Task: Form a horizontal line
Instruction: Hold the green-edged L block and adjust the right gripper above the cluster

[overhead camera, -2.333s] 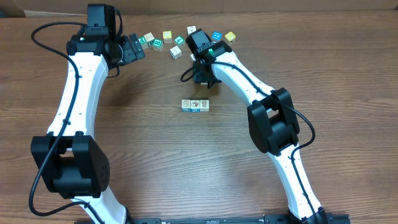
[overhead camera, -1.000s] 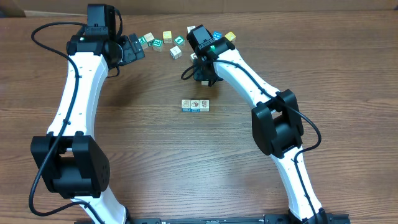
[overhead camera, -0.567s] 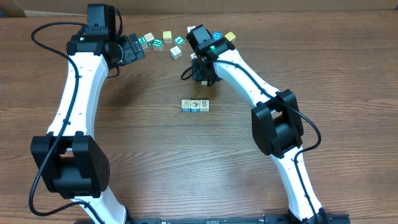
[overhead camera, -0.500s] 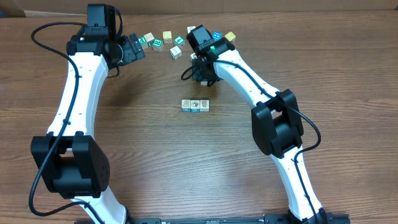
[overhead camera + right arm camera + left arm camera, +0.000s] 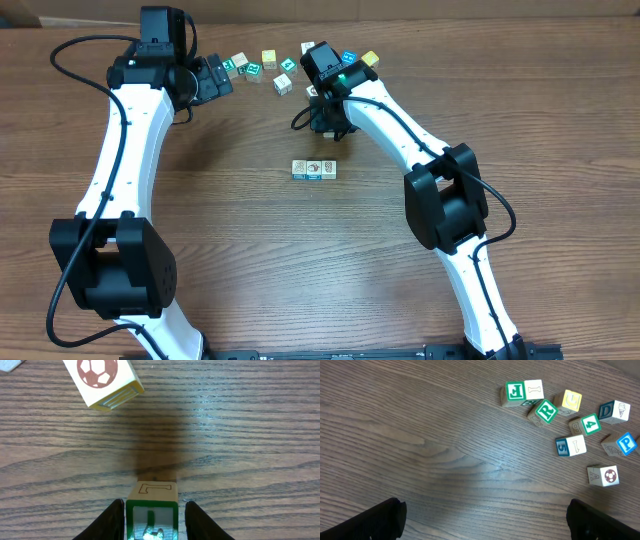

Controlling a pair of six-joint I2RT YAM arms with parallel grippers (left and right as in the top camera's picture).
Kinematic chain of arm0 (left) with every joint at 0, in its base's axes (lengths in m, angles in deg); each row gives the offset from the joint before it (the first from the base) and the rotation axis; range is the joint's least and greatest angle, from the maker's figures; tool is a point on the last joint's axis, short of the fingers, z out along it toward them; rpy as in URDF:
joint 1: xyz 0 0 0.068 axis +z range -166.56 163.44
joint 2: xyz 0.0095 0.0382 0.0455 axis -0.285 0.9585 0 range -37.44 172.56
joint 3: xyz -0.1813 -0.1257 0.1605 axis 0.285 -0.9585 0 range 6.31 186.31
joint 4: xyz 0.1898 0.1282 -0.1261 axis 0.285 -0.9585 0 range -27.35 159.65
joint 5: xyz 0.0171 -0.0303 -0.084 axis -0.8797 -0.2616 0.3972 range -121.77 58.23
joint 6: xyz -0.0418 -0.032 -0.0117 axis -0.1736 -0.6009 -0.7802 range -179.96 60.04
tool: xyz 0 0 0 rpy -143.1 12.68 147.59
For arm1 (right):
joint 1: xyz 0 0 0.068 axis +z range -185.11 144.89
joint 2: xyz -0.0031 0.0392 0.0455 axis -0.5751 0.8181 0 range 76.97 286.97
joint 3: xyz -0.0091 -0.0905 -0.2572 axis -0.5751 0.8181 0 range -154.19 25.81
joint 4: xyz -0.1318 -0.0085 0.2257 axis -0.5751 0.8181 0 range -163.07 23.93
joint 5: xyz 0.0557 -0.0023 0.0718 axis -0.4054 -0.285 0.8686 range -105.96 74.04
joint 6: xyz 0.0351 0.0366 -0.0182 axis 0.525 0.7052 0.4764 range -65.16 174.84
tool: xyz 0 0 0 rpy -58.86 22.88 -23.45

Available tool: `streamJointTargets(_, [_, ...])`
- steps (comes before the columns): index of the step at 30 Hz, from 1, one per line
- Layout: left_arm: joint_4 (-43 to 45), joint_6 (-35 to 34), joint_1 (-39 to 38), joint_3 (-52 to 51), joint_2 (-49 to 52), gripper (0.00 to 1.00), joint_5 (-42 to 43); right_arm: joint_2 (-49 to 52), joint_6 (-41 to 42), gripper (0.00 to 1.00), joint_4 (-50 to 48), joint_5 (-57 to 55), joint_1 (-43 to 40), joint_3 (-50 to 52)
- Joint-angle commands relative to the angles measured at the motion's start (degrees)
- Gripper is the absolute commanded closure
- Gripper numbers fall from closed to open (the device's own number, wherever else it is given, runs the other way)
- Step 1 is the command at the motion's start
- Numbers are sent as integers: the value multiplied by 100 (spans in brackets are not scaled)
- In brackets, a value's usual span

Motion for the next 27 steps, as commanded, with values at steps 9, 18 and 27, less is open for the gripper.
streamJointTargets(9, [11,46,-28,46,-35,0,22,-289,-4,51,55,22,-7,48])
streamJointTargets(18, [9,46,-28,46,-35,0,22,-289,-4,59,114,24,-7,48])
streamJointTargets(27, [11,46,-28,46,-35,0,22,-289,-4,66,181,24,-7,48])
